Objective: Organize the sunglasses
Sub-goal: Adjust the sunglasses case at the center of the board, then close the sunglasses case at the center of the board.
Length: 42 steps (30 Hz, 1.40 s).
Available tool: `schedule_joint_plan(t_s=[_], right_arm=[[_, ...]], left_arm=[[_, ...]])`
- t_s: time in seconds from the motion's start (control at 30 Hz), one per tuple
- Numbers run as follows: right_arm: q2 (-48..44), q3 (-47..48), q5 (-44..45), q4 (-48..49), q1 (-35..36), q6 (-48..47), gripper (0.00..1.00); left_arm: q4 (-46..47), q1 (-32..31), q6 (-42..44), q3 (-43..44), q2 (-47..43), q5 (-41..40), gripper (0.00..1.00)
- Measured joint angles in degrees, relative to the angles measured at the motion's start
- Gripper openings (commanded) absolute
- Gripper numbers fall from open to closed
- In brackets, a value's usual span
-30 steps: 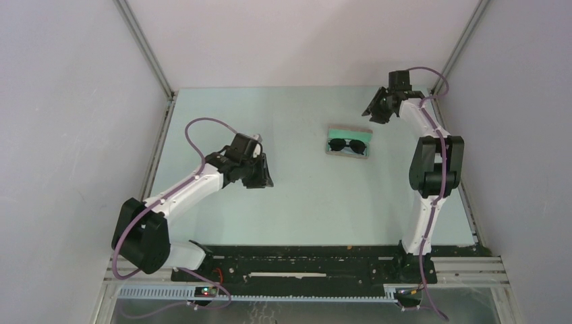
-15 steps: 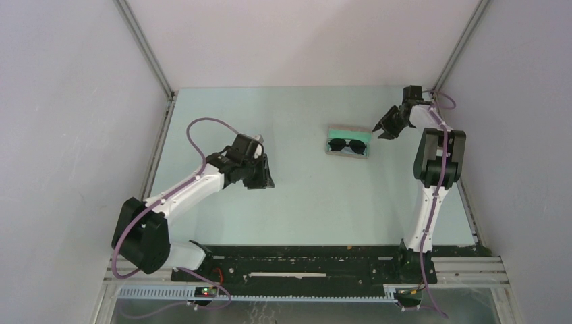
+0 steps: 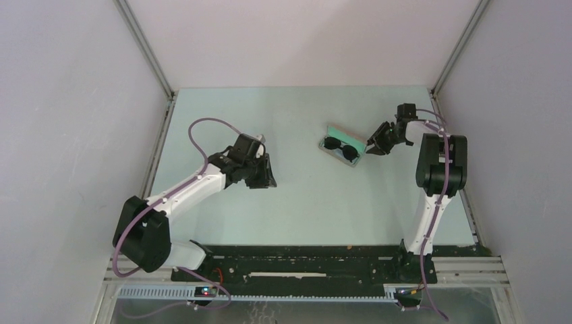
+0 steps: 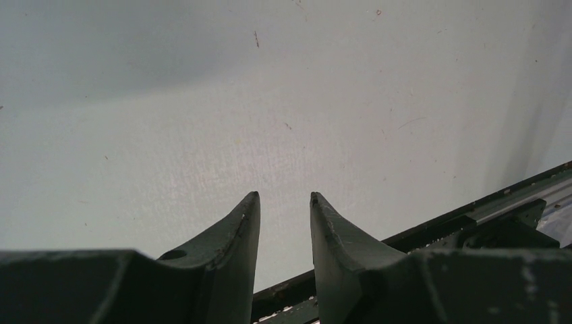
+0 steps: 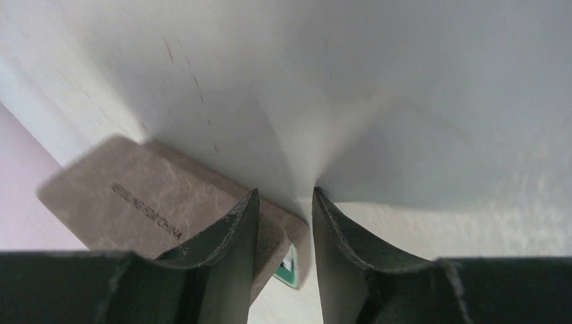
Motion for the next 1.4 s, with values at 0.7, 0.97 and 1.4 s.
schedule_joint_plan(t_s=[0.7,0.97,1.4], right_arm=[[-15.7,-18.3,7.3,-3.9,6.1,-0.4,0.43],[-27.2,-21.9,11.0,-4.4,2.3,0.1,0.43],[-36.3,-21.9,8.8,-2.1,6.6,-1.0,0.46]], left_arm=[[0.6,-0.1,-1.2,1.2,-0.8,0.0,0.4],[2.0,-1.1,-4.0,1.1,-5.0,-0.9,0.41],[2.4,-1.3,-4.4,5.6,3.6,-2.3,0.42]])
